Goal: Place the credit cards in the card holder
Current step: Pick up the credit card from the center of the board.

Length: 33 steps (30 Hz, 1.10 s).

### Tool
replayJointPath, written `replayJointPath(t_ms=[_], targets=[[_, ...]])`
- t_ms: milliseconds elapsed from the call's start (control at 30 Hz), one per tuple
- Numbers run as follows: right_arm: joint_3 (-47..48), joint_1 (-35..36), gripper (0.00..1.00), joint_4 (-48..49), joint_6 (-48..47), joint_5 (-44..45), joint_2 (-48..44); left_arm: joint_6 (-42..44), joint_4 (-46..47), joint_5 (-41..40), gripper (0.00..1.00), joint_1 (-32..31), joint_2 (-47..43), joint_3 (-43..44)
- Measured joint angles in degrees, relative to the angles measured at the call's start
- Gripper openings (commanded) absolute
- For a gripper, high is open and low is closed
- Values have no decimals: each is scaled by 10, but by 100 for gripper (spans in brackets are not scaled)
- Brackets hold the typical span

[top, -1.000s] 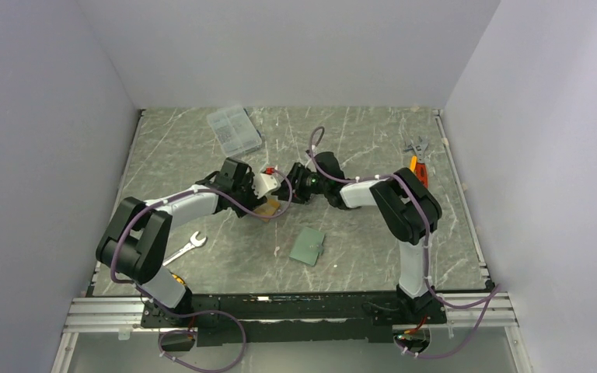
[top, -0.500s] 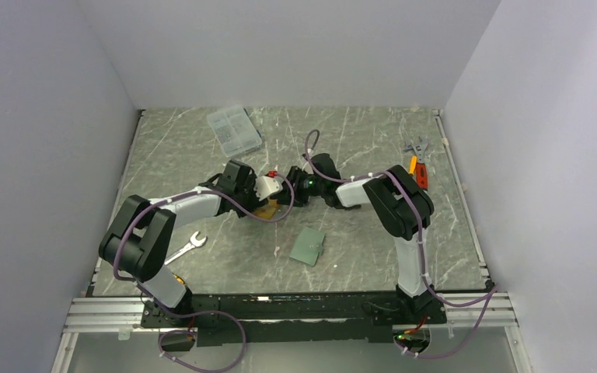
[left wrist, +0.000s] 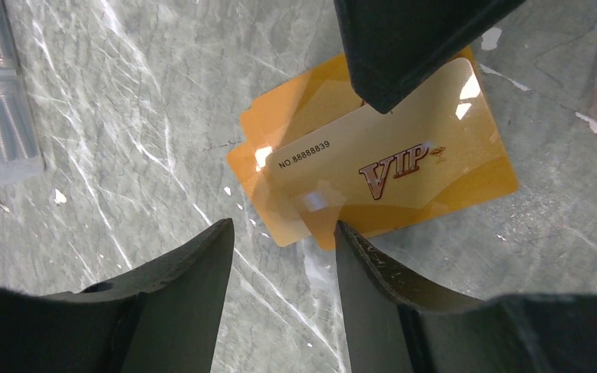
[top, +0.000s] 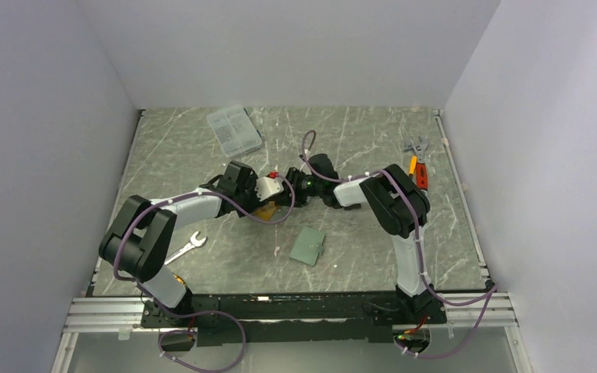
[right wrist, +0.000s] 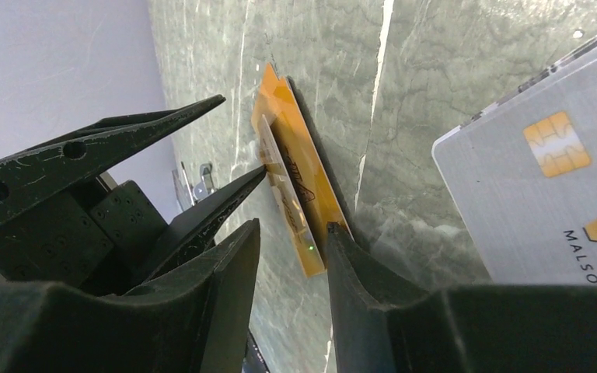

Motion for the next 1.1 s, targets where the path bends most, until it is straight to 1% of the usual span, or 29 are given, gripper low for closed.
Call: replayJointPath(t_ms=[367, 567, 900, 967, 1100], targets=[[-8, 9, 34, 8, -2, -17, 2, 4, 5, -4, 55, -1, 0, -2], [-21, 9, 33, 33, 12, -43, 6, 6, 11, -10, 55, -4, 0, -4], [-21, 10, 32, 101, 59, -93, 42, 6, 16, -15, 54, -5, 0, -7], [-20, 10, 31, 101, 59, -93, 43, 7, 16, -15, 54, -5, 0, -7], [-12, 16, 25, 90, 53, -89, 43, 6, 15, -15, 54, -5, 0, -7]])
